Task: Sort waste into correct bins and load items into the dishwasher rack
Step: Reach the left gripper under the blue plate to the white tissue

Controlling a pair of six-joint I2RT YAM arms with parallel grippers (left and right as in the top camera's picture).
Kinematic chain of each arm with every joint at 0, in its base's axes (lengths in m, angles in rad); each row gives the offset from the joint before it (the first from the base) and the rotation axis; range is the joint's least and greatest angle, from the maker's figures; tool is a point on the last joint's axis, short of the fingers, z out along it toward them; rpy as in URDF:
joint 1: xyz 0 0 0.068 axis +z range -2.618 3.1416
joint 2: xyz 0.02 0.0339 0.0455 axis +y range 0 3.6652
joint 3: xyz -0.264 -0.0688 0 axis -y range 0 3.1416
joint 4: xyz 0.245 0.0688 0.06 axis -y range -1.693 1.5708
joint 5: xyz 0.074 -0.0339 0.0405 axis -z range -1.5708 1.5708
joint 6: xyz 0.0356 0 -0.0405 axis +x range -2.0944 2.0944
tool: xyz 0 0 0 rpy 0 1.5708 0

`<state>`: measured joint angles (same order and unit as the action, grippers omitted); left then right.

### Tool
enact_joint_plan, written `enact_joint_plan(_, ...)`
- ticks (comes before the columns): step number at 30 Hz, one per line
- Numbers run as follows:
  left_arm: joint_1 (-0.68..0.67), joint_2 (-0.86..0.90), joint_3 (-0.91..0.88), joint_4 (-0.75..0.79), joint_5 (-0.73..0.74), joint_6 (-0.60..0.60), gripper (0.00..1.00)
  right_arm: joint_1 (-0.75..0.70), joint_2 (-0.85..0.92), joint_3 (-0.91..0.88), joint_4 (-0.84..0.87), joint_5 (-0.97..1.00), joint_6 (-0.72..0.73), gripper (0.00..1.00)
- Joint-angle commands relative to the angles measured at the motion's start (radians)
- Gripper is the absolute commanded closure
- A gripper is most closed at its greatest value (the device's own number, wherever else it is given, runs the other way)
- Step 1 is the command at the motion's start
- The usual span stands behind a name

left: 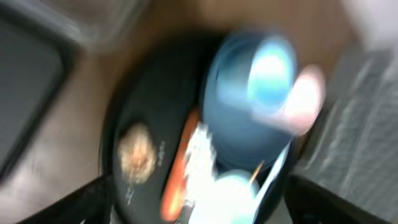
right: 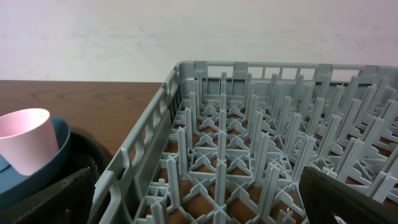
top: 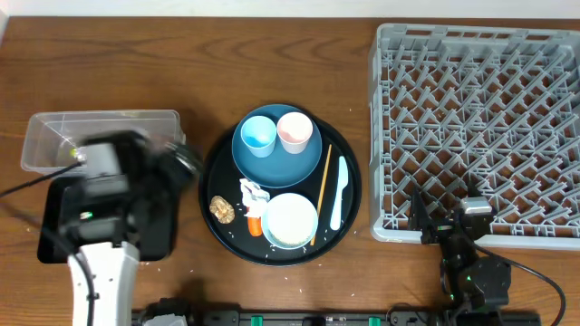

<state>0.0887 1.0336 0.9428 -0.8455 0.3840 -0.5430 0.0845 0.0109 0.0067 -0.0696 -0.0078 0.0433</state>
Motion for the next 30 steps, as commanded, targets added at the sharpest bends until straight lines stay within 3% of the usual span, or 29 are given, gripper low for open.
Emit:
enact_joint_plan(1,-0.183,0.015,0.008,-0.068,-0.175,0.083,0.09,0.001,-0.006,-0.002,-0.003,-0.003,-0.008,0.01)
enact_joint_plan(4,-0.336,0.034,0.007,-0.078,-0.224,0.083,0.00,0.001,-0.006,-0.002,-0.004,-0.003,-0.008,0.01)
enact_joint_plan(10,-0.488,0.084,0.006,-0.043,-0.229,0.082,0.02,0.001,-0.006,-0.002,-0.004,-0.003,-0.008,0.01)
enact_joint_plan(11,-0.499,0.095,0.003,-0.034,-0.229,0.082,0.01,0.001,-0.006,-0.002,-0.004,-0.003,-0.007,0.01)
enact_joint_plan(14,-0.521,0.136,-0.016,0.008,-0.230,0.074,0.11,0.001,-0.006,-0.002,-0.004,-0.003,-0.008,0.01)
enact_joint_plan(19,-0.528,0.247,-0.027,0.029,-0.267,-0.001,0.11,0.001,-0.006,-0.002,-0.004,-0.003,-0.007,0.01)
enact_joint_plan(30,-0.529,0.442,-0.027,0.084,-0.266,-0.019,0.12,0.001,-0.006,-0.002,-0.004,-0.003,-0.008,0.01)
